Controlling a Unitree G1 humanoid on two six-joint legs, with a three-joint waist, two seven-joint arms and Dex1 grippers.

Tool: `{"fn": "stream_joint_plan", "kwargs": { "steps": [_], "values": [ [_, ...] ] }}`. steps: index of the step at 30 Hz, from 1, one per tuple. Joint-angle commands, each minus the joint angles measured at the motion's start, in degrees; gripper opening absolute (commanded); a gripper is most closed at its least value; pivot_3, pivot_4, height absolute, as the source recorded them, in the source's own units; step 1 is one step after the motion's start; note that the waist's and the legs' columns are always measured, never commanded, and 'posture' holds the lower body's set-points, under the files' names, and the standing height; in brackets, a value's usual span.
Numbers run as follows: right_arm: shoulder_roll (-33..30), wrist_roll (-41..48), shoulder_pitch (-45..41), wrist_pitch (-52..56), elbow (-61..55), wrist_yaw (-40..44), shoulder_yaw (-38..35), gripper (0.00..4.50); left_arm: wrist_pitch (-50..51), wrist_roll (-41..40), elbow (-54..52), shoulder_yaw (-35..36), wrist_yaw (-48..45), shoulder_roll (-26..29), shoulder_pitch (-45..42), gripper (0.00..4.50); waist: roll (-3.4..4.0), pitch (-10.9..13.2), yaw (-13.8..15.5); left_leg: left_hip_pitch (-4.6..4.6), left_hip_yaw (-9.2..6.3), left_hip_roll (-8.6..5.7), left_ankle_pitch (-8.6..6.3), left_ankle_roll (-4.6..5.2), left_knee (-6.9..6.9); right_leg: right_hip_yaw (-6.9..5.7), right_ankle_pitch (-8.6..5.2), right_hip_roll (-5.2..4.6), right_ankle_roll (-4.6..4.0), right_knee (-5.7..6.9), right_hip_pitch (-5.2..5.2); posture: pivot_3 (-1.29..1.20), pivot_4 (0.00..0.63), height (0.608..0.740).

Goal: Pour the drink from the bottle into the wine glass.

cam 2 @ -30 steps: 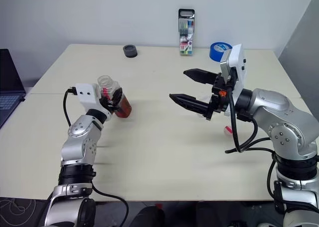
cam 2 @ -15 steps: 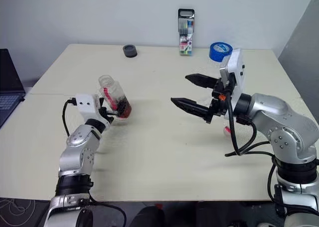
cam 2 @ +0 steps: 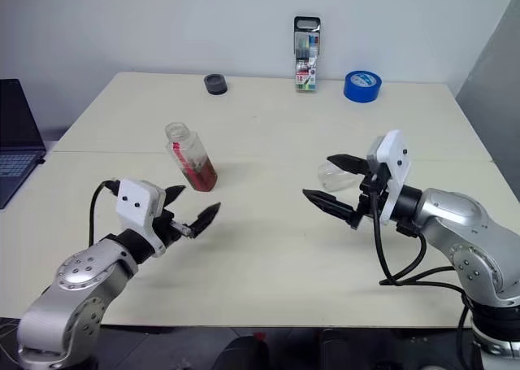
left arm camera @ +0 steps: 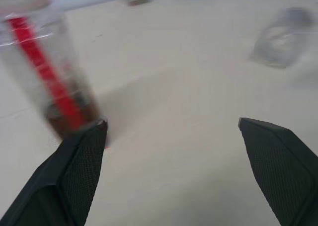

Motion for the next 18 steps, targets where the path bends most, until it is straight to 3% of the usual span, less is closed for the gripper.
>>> {"fn": "stream_joint_plan", "kwargs": {
  "steps": [1, 4, 10, 18],
  "values": [
    [-3.27, -17.88, -0.21, -17.54, 10.10, 2.21, 5.45, 4.50, 3.38, -8.22, -5.02, 2.02, -3.83, 2.83, -2.01, 4.49, 0.00, 0.00, -0.04, 0.02, 0.01, 0.00, 0.02, -0.03, 0.00, 0.01, 0.00, 0.01, 0.00, 0.00, 0.01, 0.00, 0.150, 0.740],
    [-3.68, -31.84, -4.89, -32.90, 24.65, -0.86, 10.11, 4.50, 4.98, -12.66, -4.77, 2.49, -5.13, 4.60, -4.11, 4.49, 0.01, 0.01, -0.27, 0.10, 0.08, 0.00, 0.11, -0.19, -0.01, 0.06, 0.00, 0.02, 0.00, 0.03, 0.04, 0.00, 0.150, 0.740],
    [-2.84, -50.55, -16.46, -55.46, 50.06, -8.20, 17.25, 4.50, 5.12, -14.90, -3.25, 0.82, -6.41, 6.37, -6.31, 4.49, 0.06, 0.05, -0.46, 0.24, 0.31, 0.04, 0.13, -0.22, -0.04, 0.27, 0.00, 0.08, -0.01, 0.07, 0.04, 0.00, 0.150, 0.740],
    [-0.71, -66.59, -27.94, -69.94, 71.59, -18.43, 24.63, 4.50, 3.46, -14.29, -2.68, -0.97, -5.62, 5.67, -5.94, 4.49, 0.05, 0.05, -0.39, 0.22, 0.37, 0.04, 0.13, -0.23, -0.03, 0.33, 0.00, 0.06, -0.01, 0.03, 0.03, 0.00, 0.150, 0.740]
  ]
}}
